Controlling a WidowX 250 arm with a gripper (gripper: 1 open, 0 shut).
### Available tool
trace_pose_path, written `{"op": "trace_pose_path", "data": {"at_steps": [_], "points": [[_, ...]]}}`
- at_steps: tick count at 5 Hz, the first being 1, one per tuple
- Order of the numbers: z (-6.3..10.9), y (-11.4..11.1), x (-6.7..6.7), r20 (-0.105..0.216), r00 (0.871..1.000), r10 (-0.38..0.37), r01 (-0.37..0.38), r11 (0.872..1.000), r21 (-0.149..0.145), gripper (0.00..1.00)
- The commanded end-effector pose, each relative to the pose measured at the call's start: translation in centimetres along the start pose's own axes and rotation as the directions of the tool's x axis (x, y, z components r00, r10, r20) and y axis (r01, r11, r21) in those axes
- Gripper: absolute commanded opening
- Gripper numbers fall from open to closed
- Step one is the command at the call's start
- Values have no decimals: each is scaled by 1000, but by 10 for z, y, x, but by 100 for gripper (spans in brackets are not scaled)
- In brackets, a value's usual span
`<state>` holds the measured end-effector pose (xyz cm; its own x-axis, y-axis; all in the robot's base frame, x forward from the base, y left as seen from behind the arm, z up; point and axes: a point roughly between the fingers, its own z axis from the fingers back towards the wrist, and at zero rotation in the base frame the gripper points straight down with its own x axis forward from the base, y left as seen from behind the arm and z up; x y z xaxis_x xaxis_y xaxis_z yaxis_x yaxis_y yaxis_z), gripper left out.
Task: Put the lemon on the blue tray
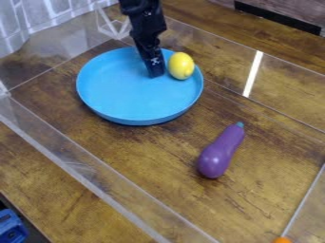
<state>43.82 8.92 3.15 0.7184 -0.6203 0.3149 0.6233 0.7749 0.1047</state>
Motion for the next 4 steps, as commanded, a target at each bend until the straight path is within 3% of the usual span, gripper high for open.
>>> {"op": "trace_pose_path", "data": {"at_steps": [1,2,3,4], "points": [[27,18,-5,31,999,-22,21,999,43,100],[34,21,-8,38,998,-47,46,998,38,0],[34,17,-10,40,998,-50,48,998,42,0],[33,14,-12,42,997,-58,56,997,43,100]]}}
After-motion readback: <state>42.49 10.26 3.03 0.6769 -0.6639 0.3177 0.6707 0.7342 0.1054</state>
